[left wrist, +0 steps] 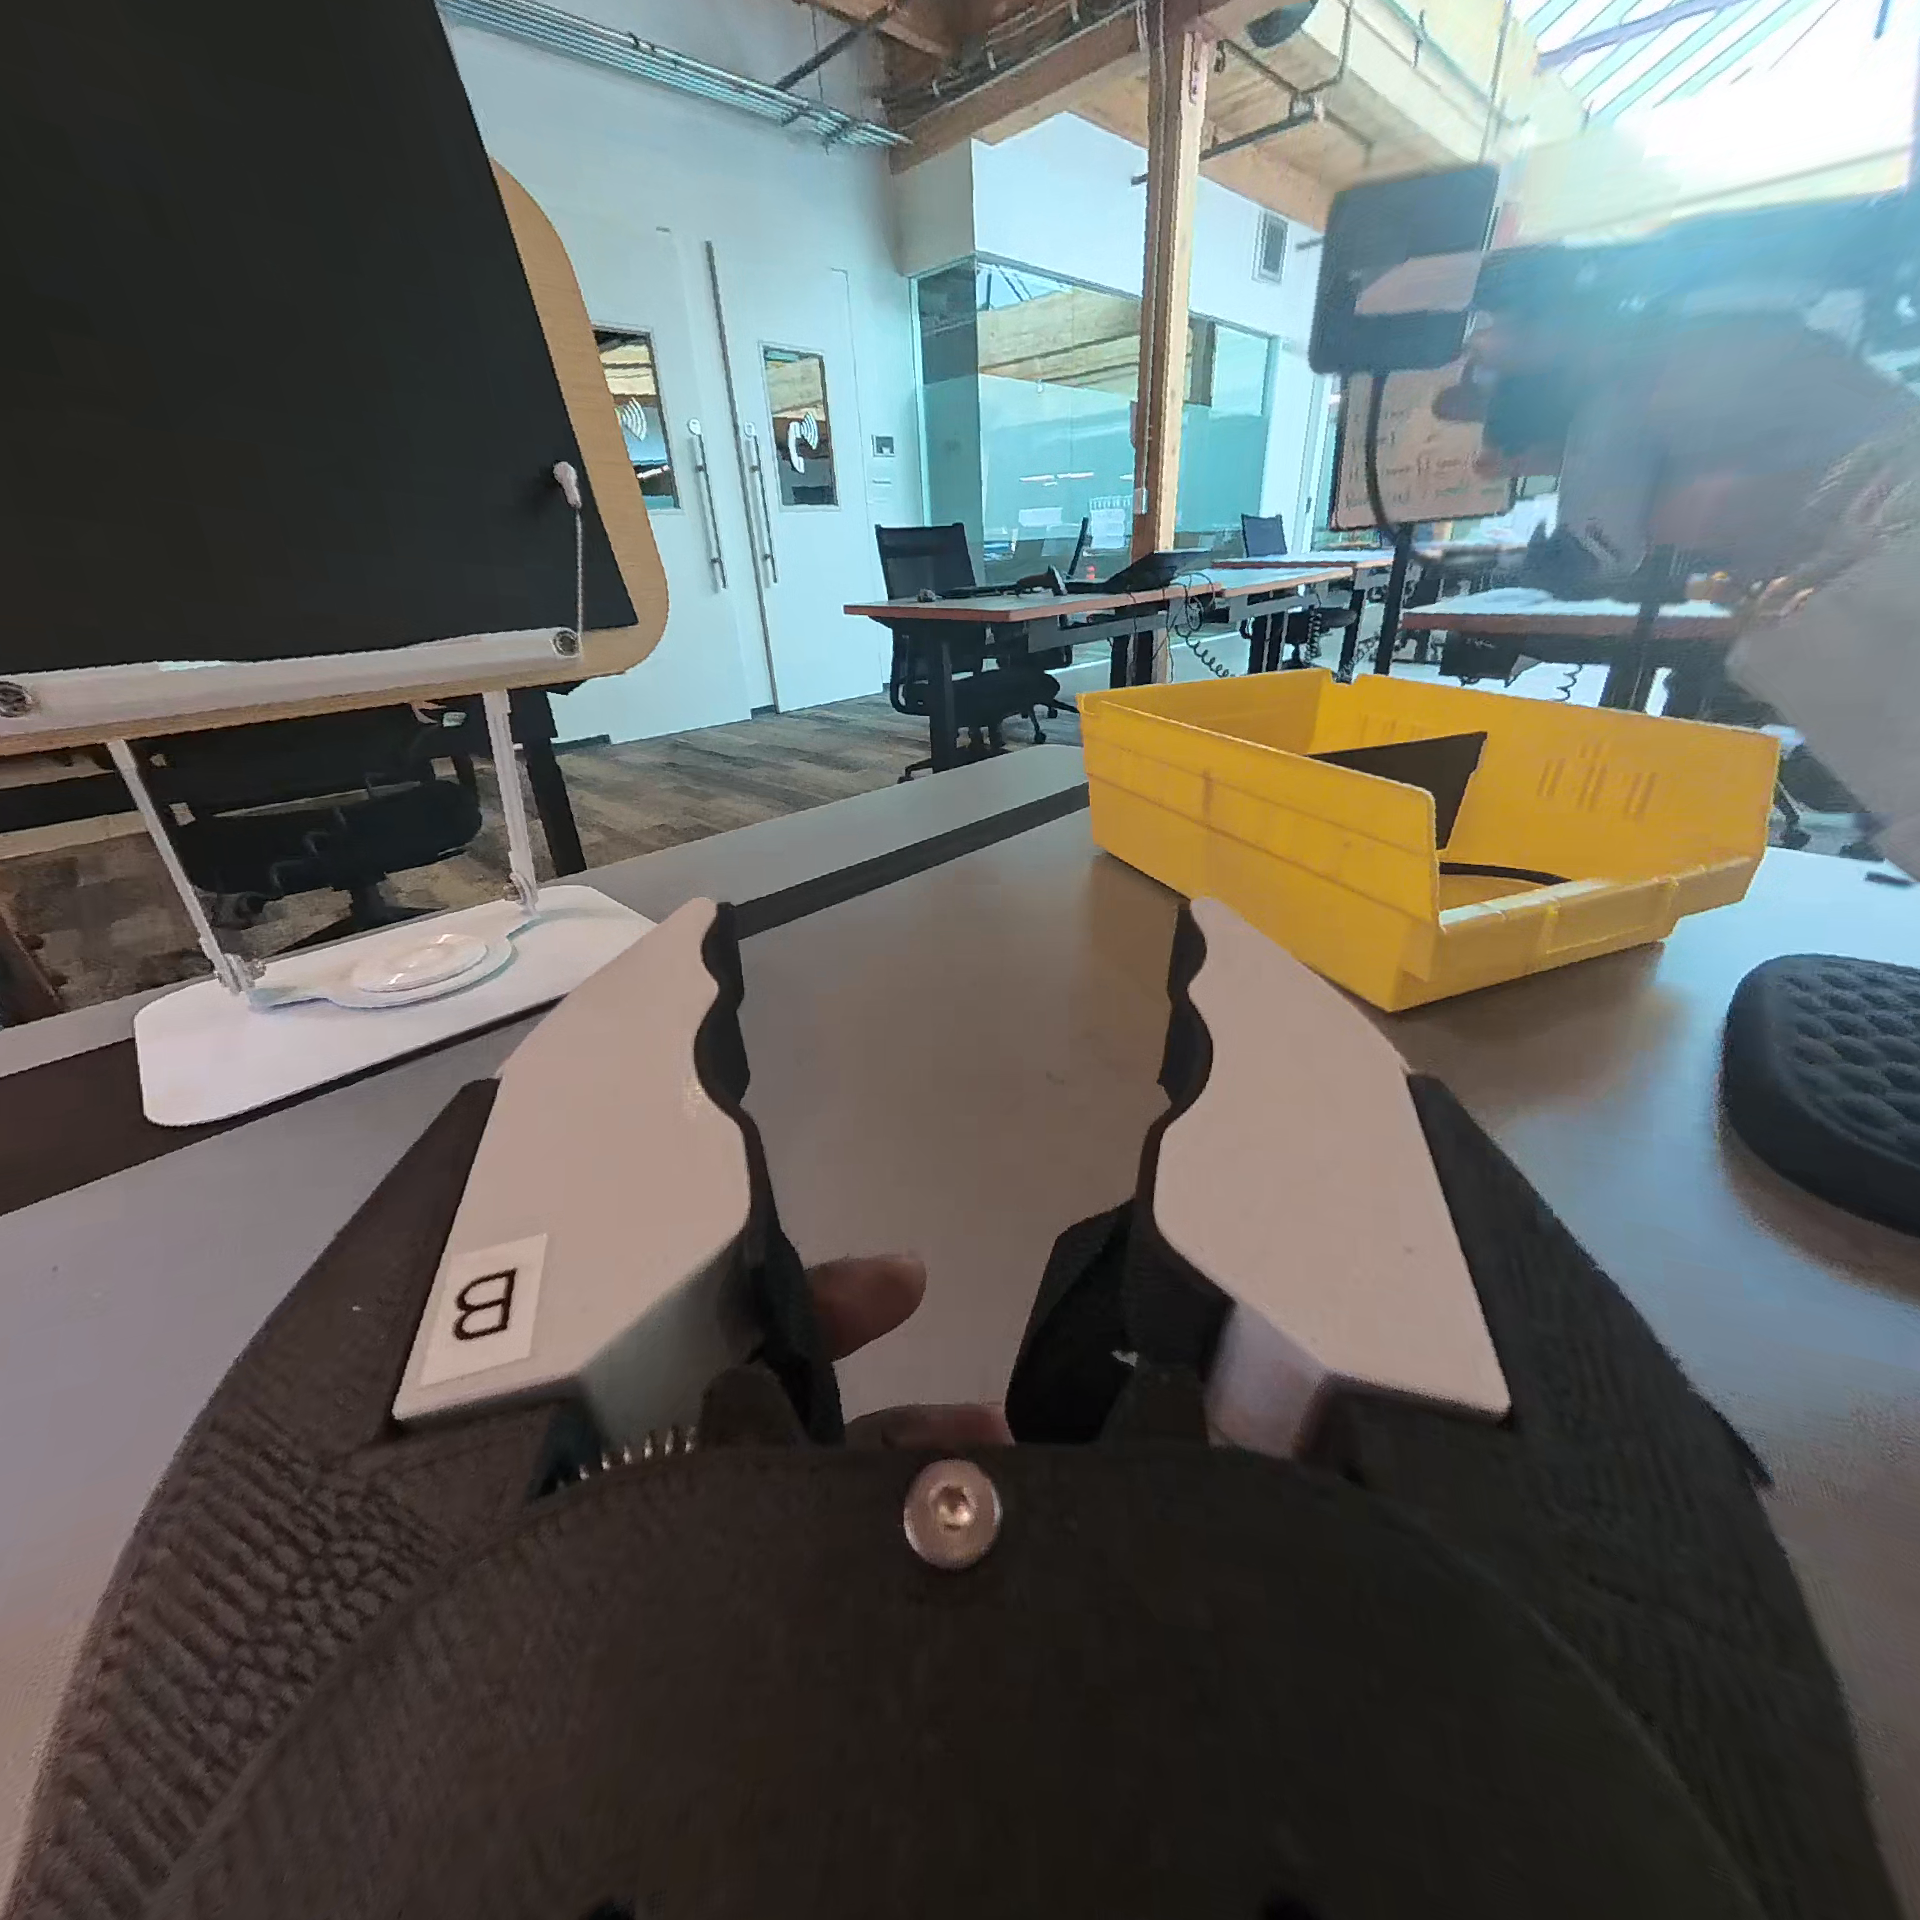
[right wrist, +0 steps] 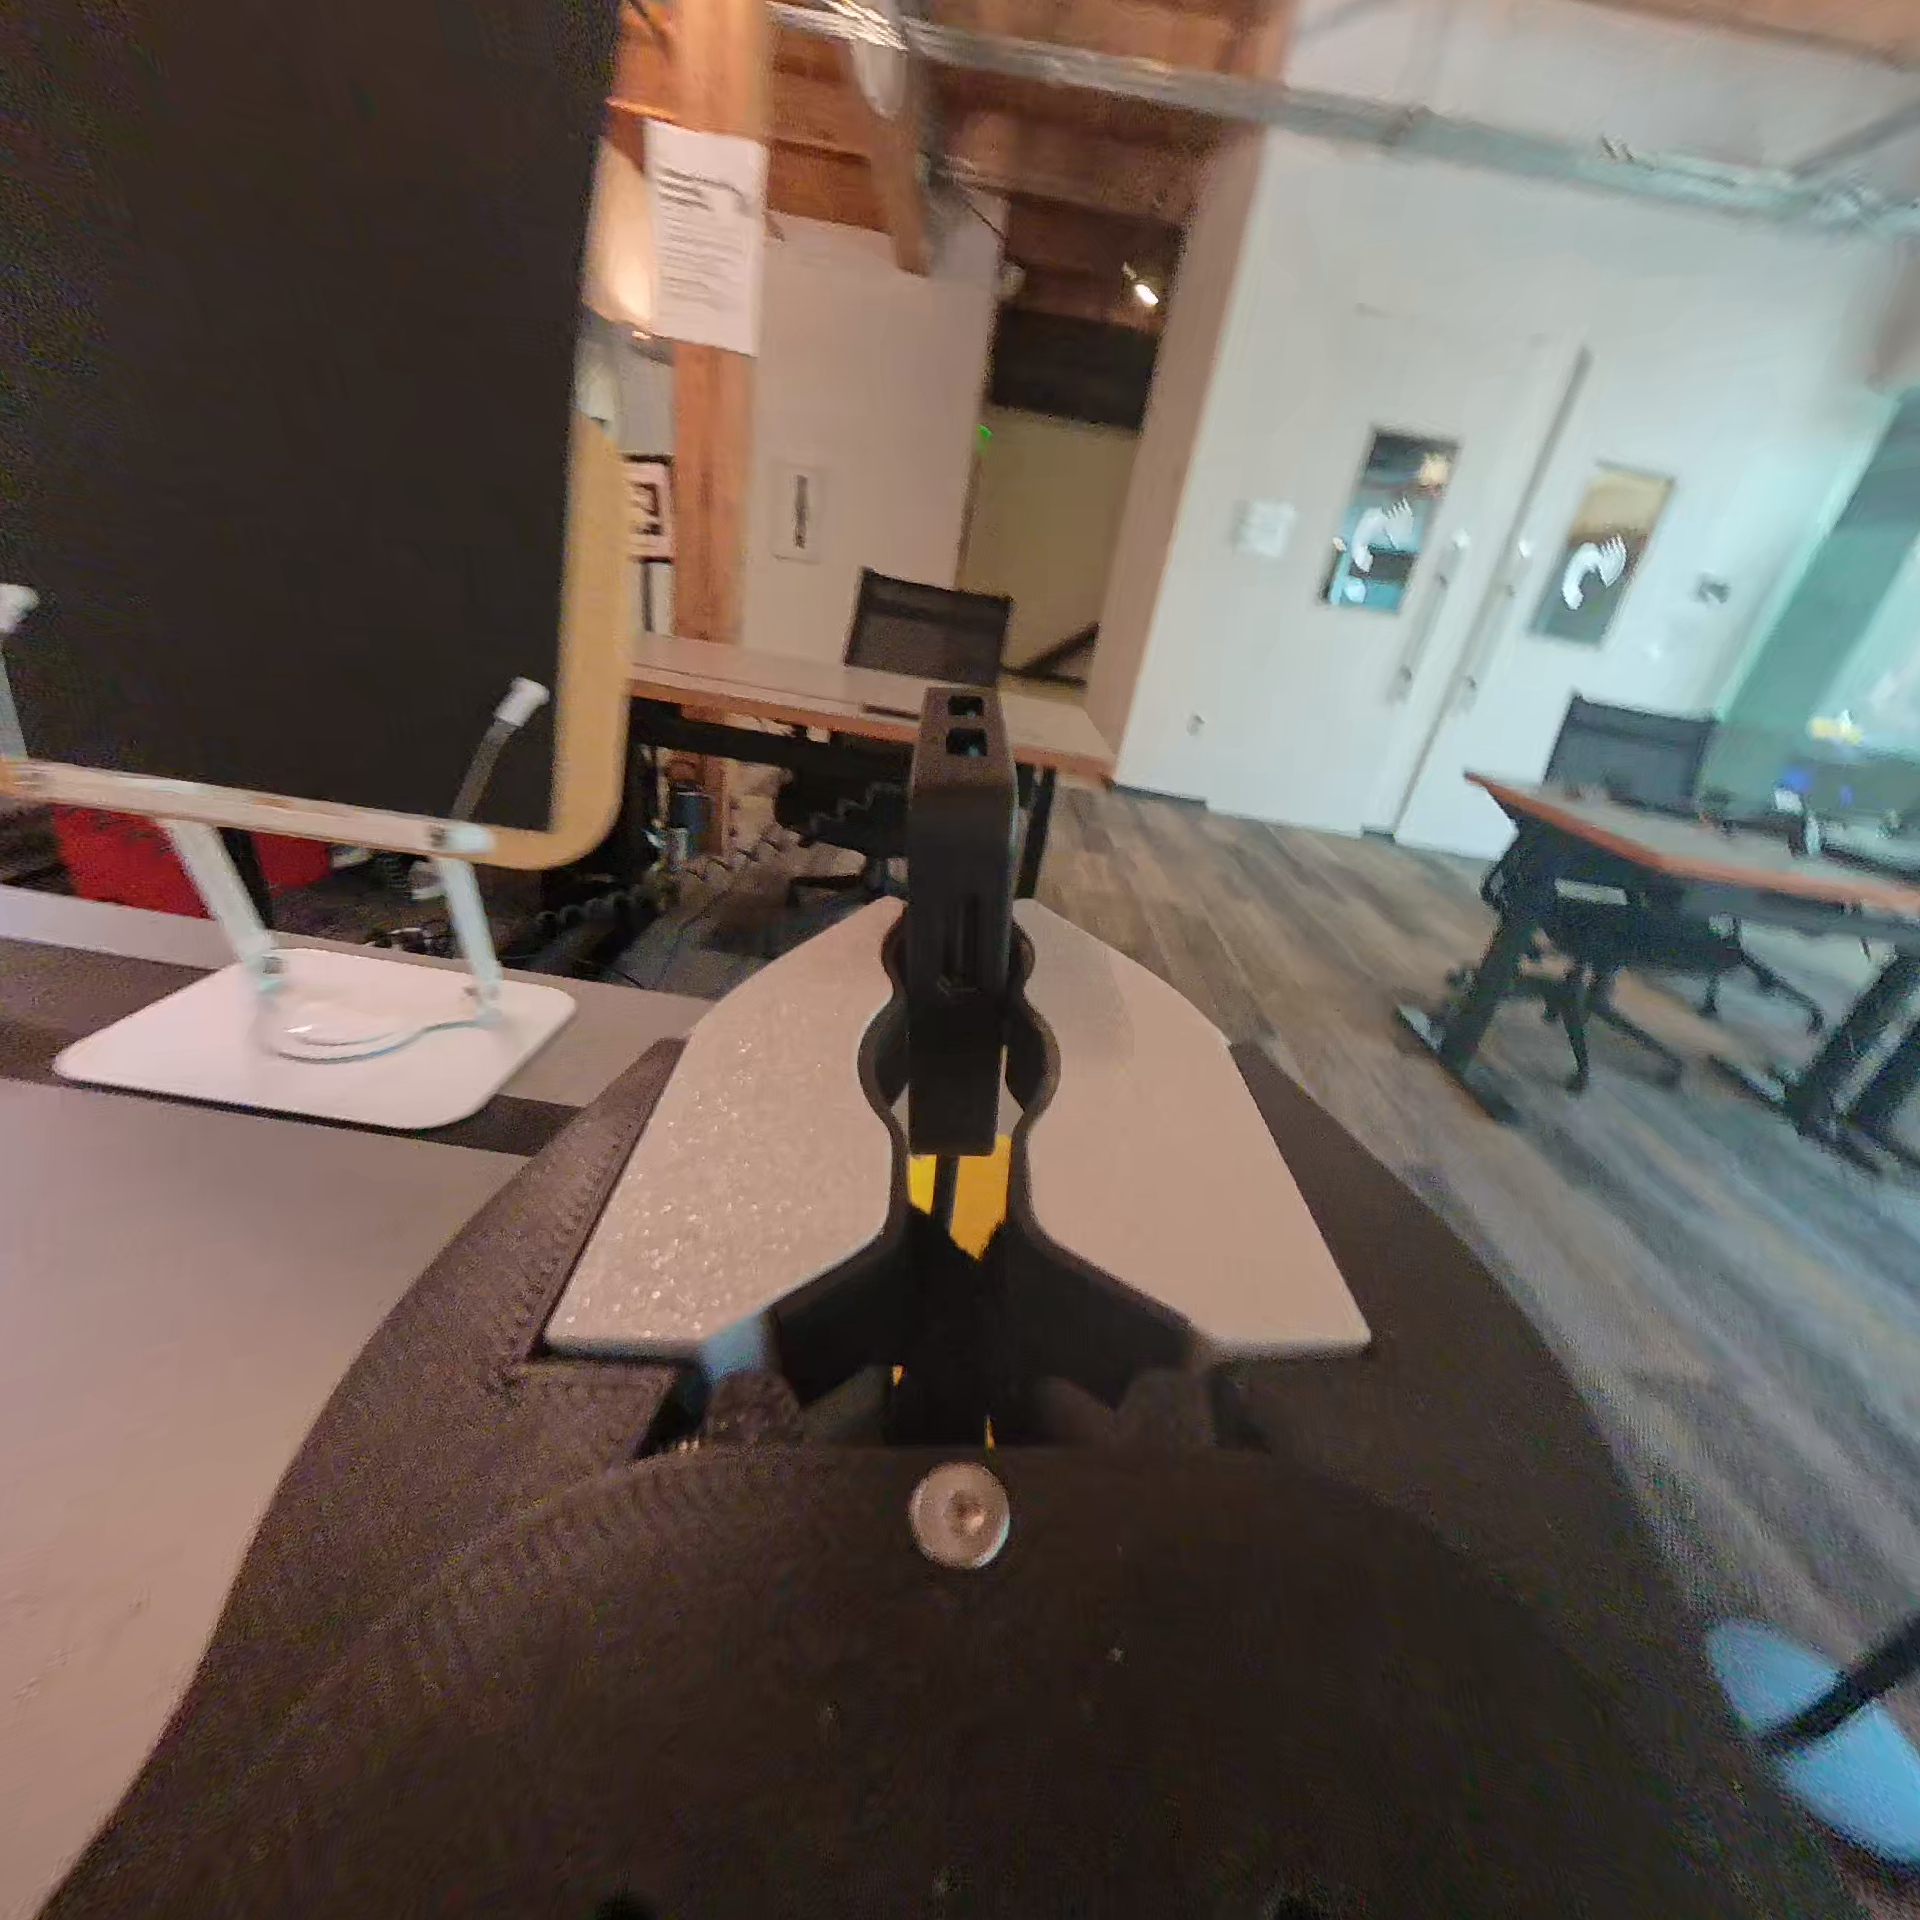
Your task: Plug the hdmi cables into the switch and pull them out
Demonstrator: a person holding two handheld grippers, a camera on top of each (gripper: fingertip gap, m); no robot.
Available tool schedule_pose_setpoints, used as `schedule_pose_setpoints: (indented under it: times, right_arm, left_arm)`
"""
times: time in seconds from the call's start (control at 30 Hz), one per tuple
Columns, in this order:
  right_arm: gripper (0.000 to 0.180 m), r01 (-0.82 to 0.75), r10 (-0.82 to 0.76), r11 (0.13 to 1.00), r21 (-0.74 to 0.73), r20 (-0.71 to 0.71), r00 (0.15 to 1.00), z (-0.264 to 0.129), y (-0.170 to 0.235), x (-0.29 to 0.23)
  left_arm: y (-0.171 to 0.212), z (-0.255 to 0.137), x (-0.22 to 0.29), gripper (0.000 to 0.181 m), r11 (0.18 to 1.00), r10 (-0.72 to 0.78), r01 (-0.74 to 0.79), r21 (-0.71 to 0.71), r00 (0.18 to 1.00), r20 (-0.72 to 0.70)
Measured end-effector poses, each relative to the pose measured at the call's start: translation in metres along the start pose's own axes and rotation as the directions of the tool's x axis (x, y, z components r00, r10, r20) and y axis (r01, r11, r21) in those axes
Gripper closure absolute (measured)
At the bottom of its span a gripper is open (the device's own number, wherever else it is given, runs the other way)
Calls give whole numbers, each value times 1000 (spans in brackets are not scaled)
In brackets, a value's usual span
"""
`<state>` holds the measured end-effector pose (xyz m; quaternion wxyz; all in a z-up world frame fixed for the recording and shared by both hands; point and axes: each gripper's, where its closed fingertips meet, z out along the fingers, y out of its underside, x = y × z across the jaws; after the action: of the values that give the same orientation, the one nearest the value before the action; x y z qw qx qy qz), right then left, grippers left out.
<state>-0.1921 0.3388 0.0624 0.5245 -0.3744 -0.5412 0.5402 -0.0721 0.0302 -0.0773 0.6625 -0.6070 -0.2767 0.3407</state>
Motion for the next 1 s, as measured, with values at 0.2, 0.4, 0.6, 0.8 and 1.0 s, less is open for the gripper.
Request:
schedule_pose_setpoints:
  times: [0.2, 0.4, 0.6, 0.8, 1.0]
  right_arm:
    - [166, -156, 145, 953, -259, -63, 987, 9, 110, 51]
    - [166, -52, 35, 947, -318, -57, 998, 14, 132, 45]
    - [166, 203, -173, 853, -481, 106, 979, 23, 140, 27]
    - [166, 568, -290, 425, -705, 488, 823, 28, 185, 16]
    - [166, 684, -215, 264, -680, 650, 729, 33, 237, 8]
  left_arm:
    - [12, 4, 9, 103, 998, 29, -32, -63, 999, -40]
    - [14, 5, 15, 103, 994, 67, -71, -82, 996, -58]
    - [17, 6, 13, 103, 994, 42, -48, -94, 997, -57]
    - [21, 6, 14, 103, 992, 51, -58, -115, 997, -62]
    - [23, 7, 16, 103, 990, 54, -63, -128, 996, -75]
